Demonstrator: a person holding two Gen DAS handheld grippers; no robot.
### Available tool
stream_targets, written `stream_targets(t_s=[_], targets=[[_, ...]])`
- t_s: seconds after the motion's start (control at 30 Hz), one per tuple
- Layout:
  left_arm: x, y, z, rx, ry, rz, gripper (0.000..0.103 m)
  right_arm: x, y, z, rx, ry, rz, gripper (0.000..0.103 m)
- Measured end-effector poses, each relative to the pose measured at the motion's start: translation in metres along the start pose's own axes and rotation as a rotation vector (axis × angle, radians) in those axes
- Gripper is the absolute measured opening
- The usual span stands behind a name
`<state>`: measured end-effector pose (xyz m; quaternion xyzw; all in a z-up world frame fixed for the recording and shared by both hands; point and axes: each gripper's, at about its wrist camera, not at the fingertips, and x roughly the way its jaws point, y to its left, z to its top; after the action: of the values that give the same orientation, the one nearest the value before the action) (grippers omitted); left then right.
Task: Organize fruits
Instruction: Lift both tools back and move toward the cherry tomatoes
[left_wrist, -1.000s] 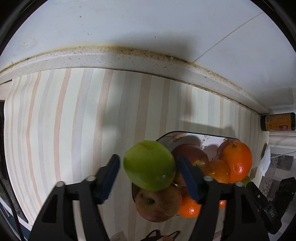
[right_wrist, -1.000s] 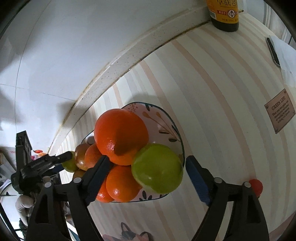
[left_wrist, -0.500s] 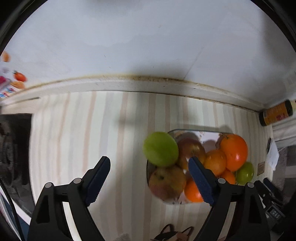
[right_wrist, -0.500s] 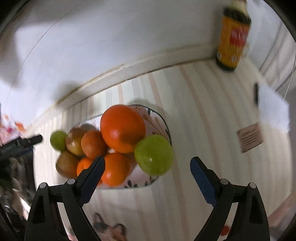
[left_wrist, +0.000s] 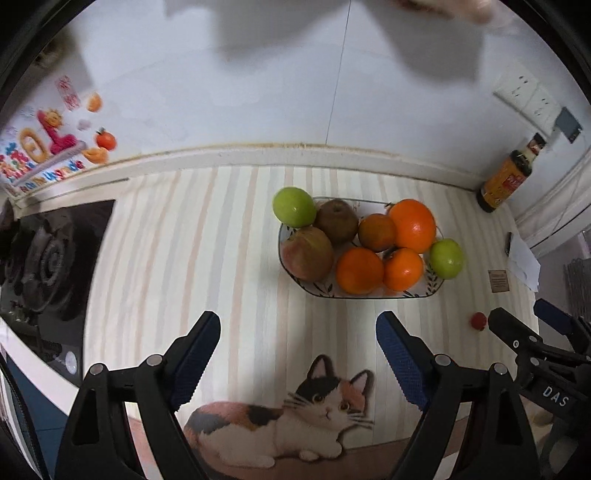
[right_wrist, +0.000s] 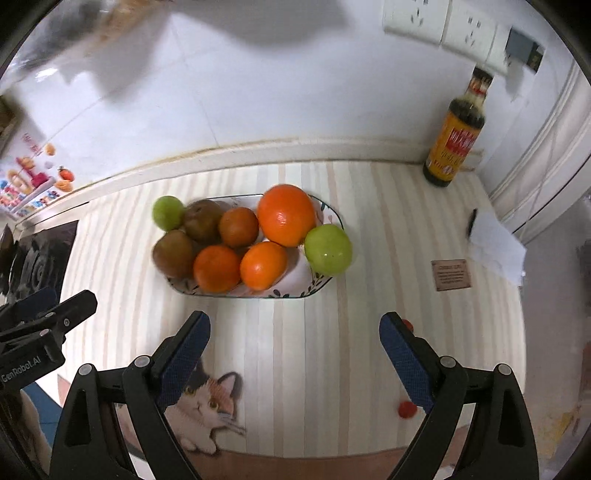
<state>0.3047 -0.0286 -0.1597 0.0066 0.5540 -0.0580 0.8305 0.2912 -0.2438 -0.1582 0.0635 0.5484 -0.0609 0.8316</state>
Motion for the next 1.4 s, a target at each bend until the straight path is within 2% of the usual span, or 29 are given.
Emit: stream_targets(t_s=[0.3, 0.77, 0.97, 1.23, 1.3, 1.4], targets=[[-0.076, -0.006, -0.028, 0.032, -0.104, 0.016, 0.086, -0.078, 0.010, -0.038, -0.009, -0.086, 0.022, 0.095], [-0.150, -0.009, -0.064, 0.038, -0.250, 0.011, 0.086, -0.177, 0.013, -0.074, -0.007, -0.230, 0.018, 0.095], [-0.160, -0.009, -0.070, 0.048, -0.274, 0.003, 0.086, -0.195, 0.016, -0.079, 0.000, -0.260, 0.024, 0.095], [-0.154, -0.004, -0.072, 0.043, -0.255, -0.008, 0.087, -0.192, 0.019, -0.082, 0.029, -0.259, 0.035, 0.100], [-0.151, -0.002, -0.071, 0.044, -0.253, -0.015, 0.099, -0.191, 0.019, -0.082, 0.038, -0.267, 0.031, 0.100], [-0.150, 0.000, -0.070, 0.049, -0.268, -0.025, 0.101, -0.190, 0.021, -0.081, 0.052, -0.278, 0.034, 0.101]])
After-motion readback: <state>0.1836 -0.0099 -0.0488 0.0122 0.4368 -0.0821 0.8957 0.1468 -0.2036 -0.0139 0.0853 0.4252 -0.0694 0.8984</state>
